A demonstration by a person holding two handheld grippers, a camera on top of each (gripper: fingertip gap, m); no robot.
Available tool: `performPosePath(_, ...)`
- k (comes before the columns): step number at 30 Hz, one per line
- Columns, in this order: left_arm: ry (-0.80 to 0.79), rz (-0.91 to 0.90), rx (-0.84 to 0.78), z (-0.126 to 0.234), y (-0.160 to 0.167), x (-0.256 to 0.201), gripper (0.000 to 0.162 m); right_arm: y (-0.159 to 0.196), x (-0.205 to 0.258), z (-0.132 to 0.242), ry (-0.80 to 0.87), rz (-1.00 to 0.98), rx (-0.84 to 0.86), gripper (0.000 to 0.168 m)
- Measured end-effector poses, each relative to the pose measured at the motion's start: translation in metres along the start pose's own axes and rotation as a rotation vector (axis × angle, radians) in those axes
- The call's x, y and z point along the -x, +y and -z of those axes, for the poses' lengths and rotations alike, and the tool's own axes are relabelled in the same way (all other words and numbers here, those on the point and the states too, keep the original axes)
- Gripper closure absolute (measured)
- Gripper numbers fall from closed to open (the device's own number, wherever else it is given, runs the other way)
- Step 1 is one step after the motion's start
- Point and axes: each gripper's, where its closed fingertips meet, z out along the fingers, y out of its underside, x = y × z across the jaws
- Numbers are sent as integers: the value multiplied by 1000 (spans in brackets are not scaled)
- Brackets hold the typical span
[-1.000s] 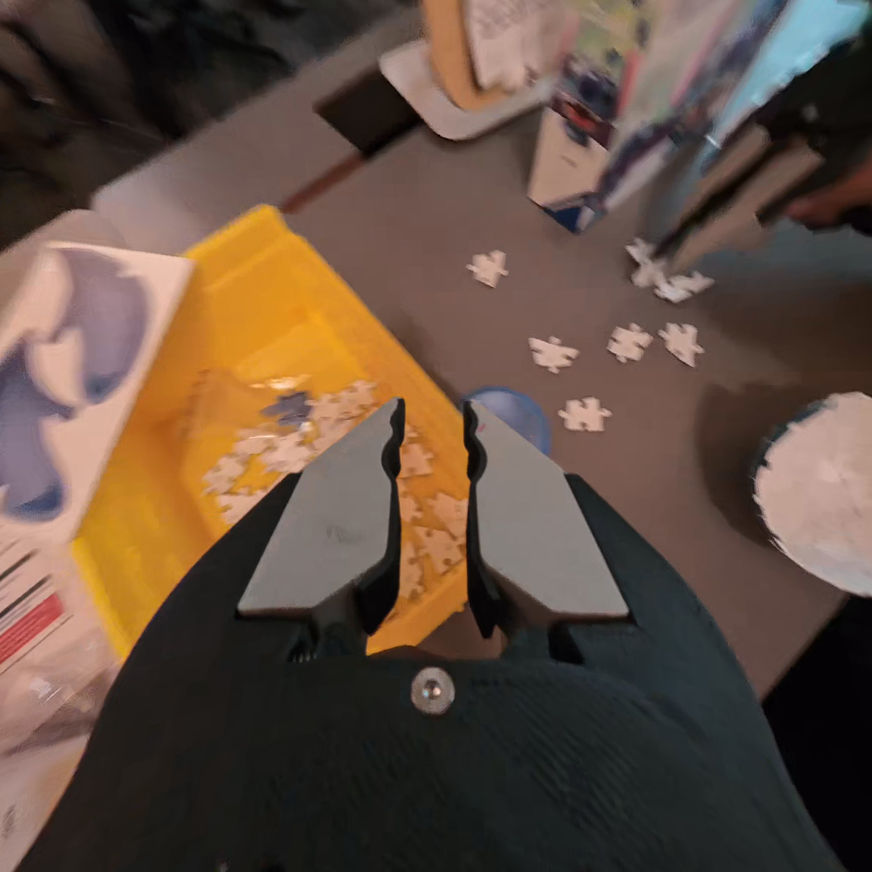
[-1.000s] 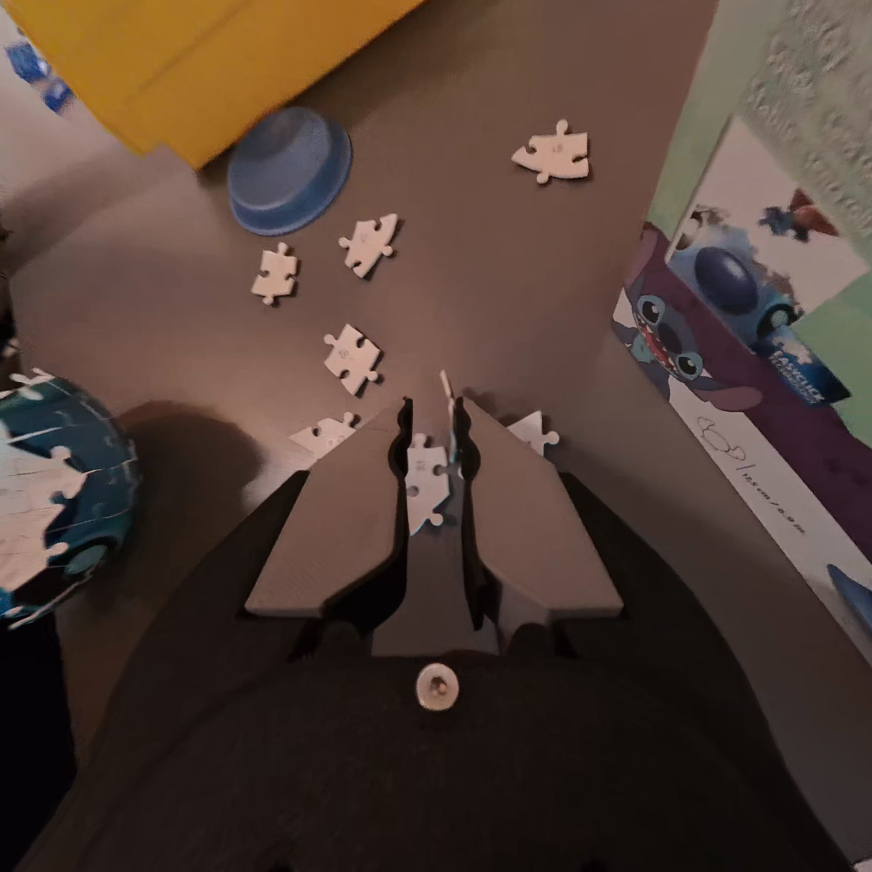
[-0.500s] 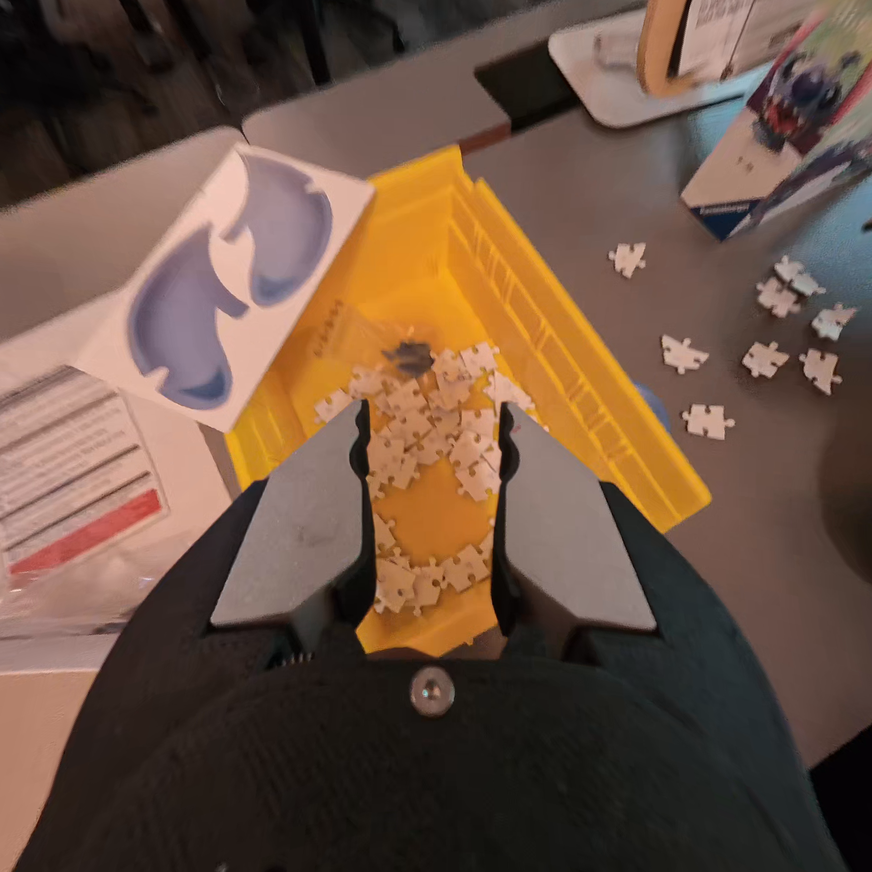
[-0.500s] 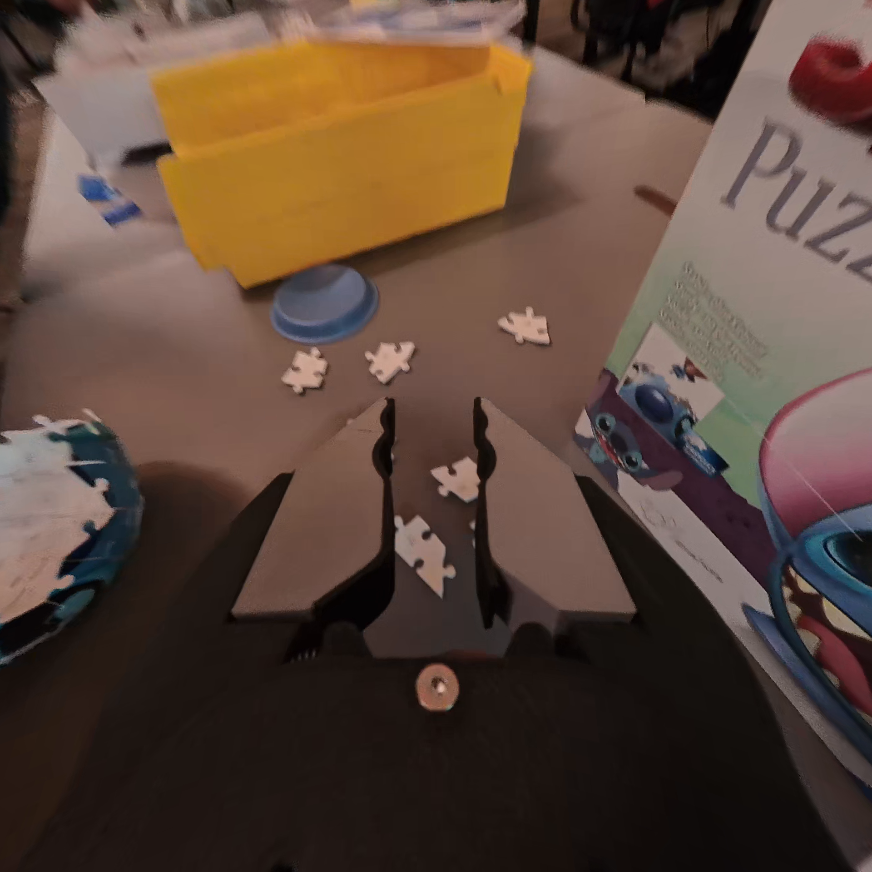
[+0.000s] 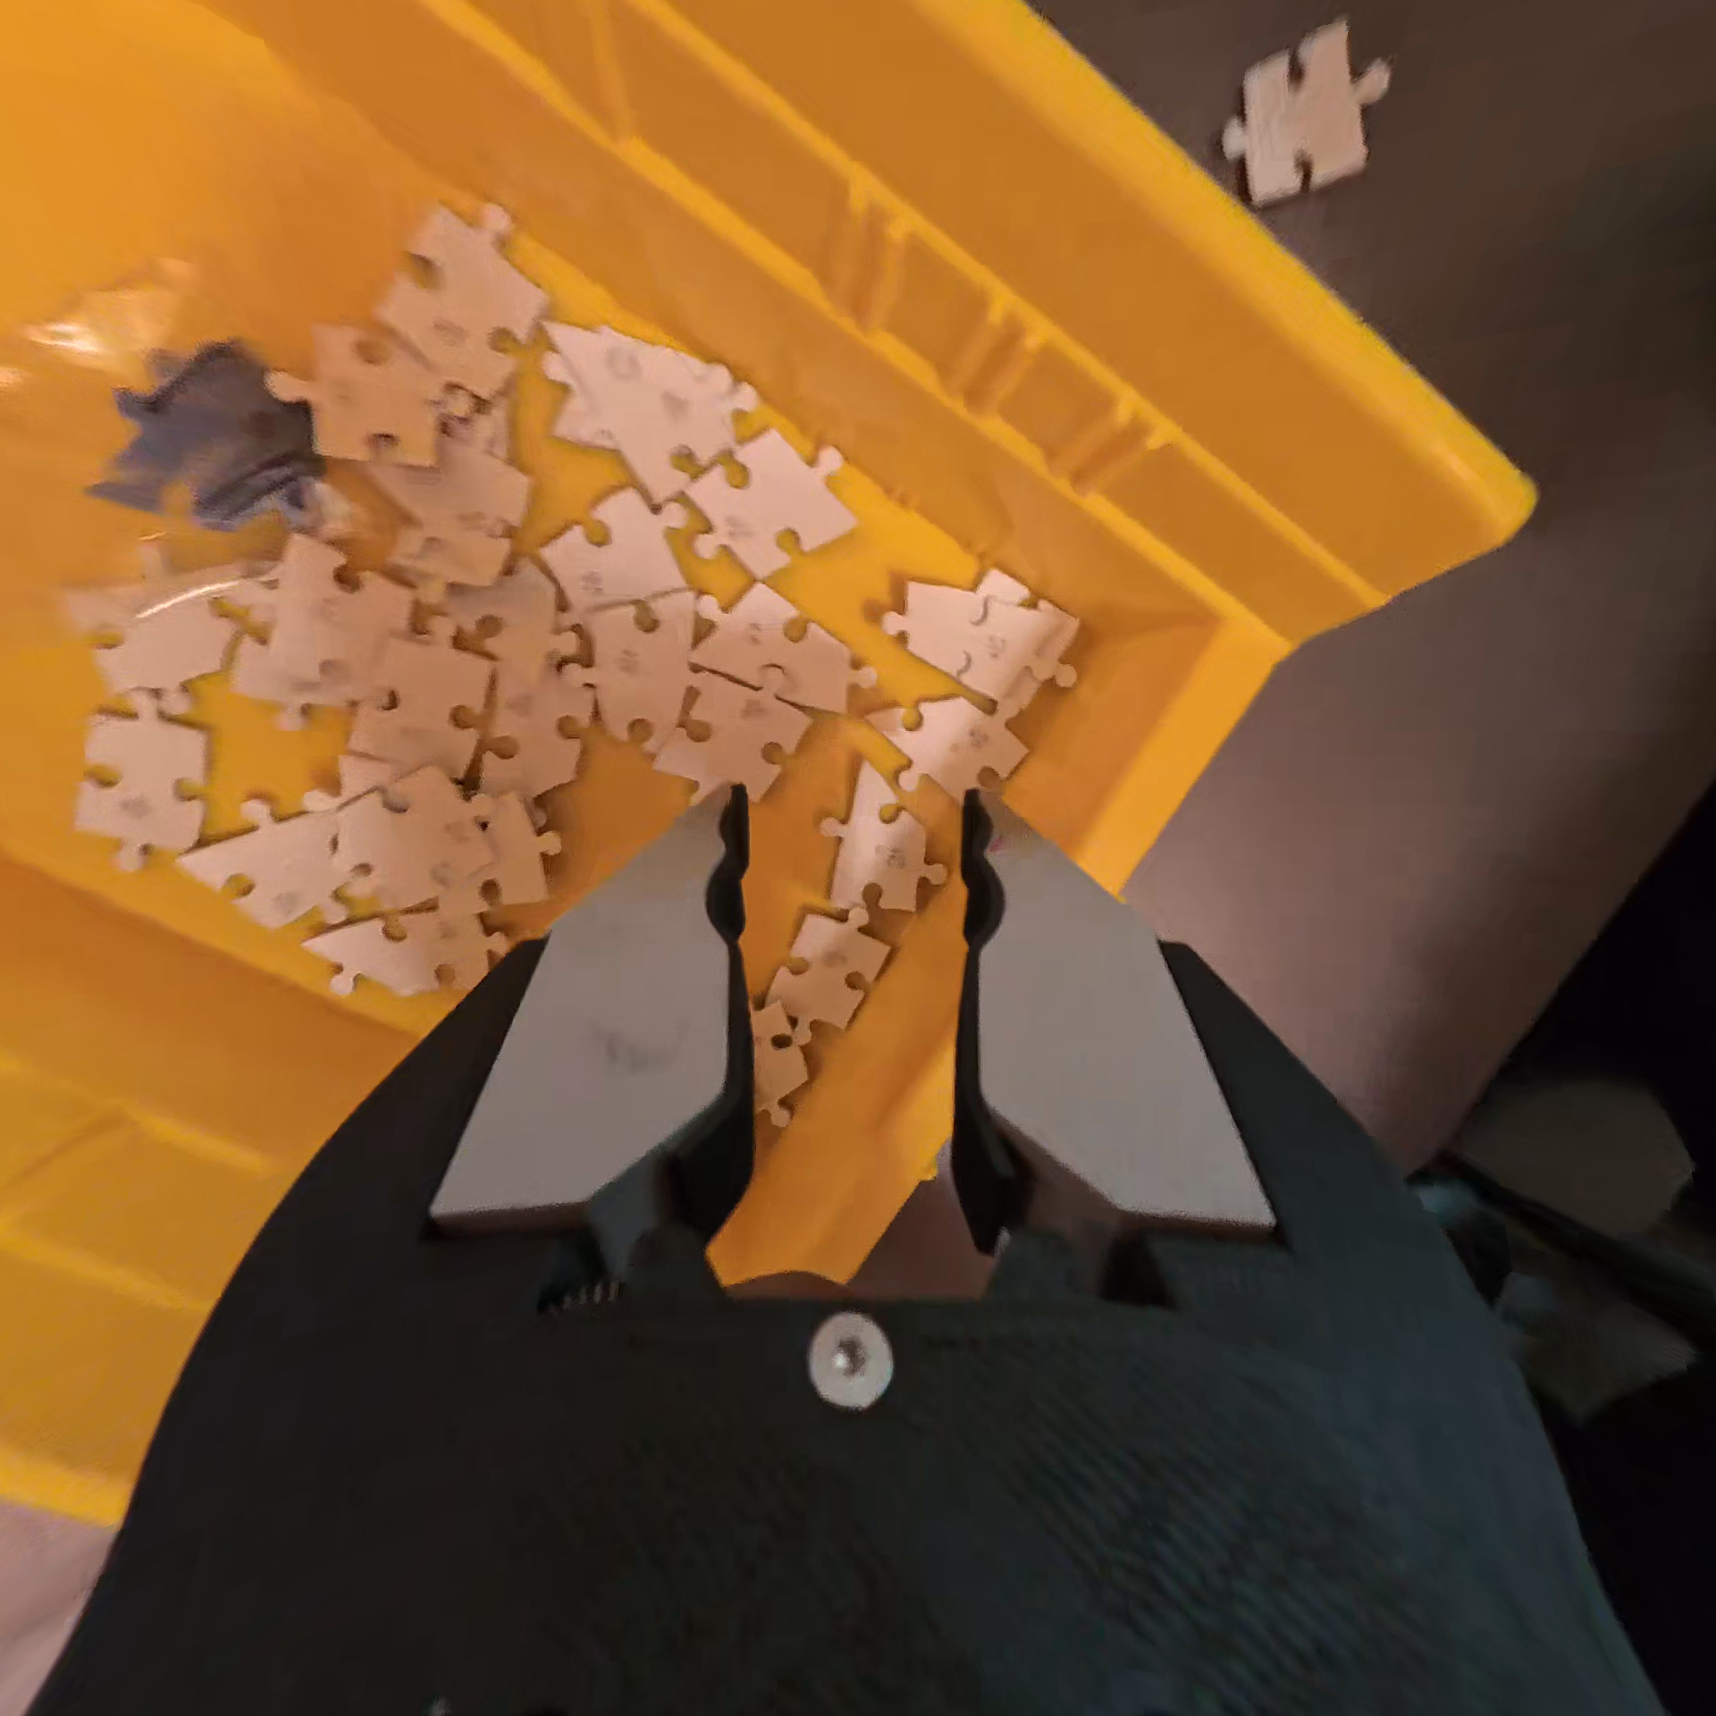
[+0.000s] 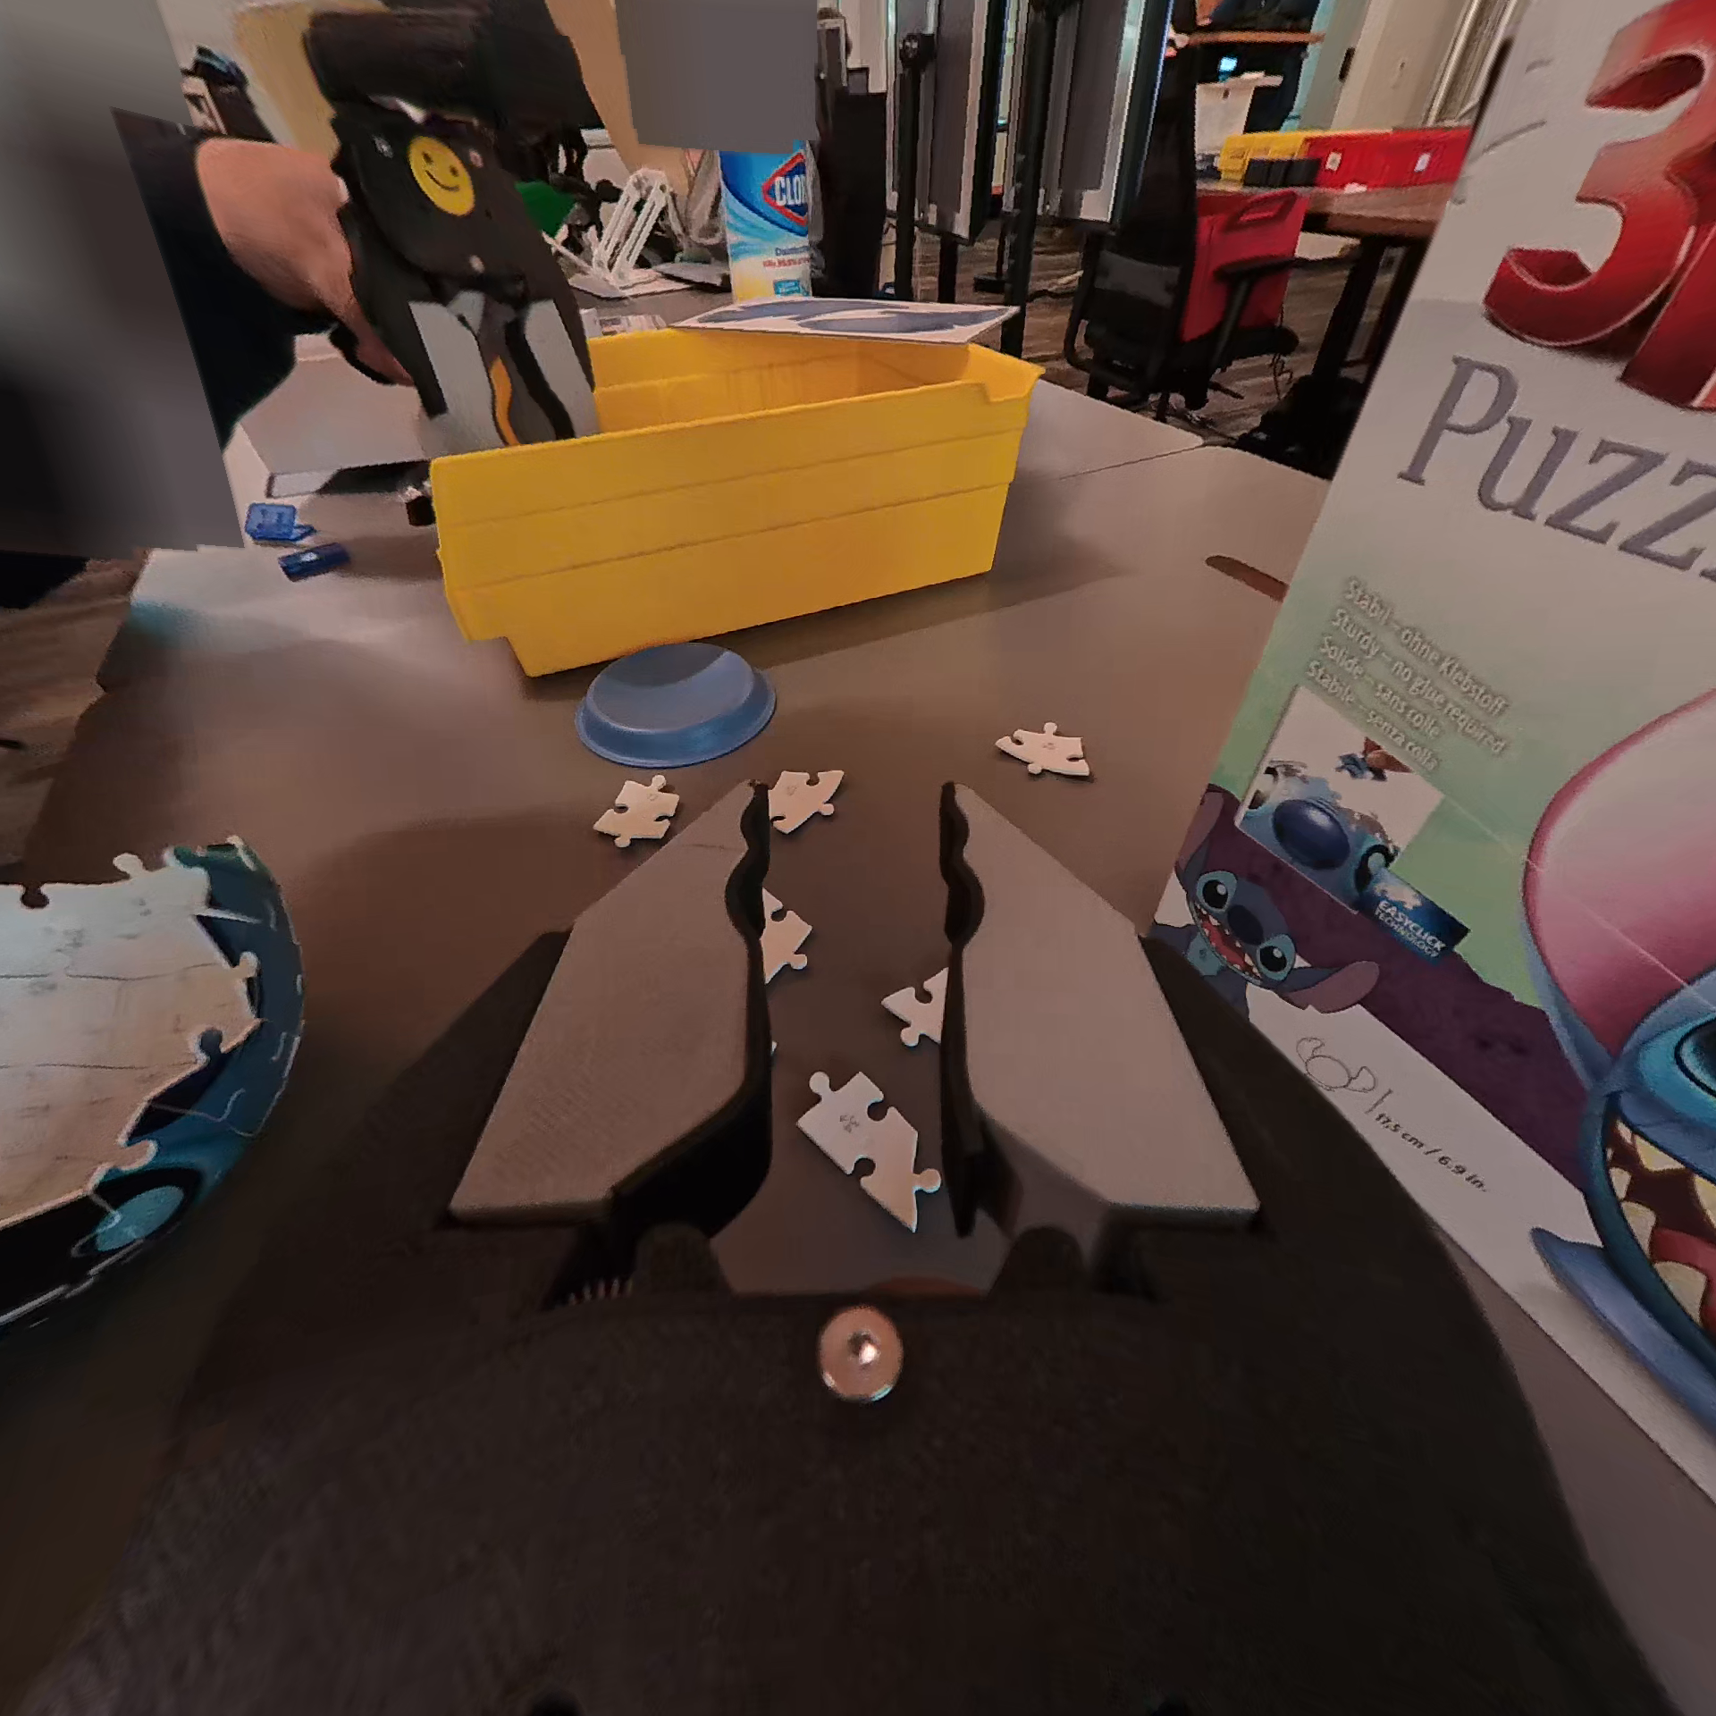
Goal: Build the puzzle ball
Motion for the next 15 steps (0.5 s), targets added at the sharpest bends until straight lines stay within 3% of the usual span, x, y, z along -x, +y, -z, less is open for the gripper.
performPosePath(6,-21,-95,180,-22,22,1,125,7,5,-2,1,2,19,133)
performPosePath(8,9,-86,177,-24,19,-2,127,7,4,-2,6,0,18,133)
performPosePath(12,-200,-158,169,-25,14,36,135,8,6,-1,19,8,27,133)
performPosePath(15,-168,-132,110,-22,9,31,130,10,5,-3,32,21,33,134)
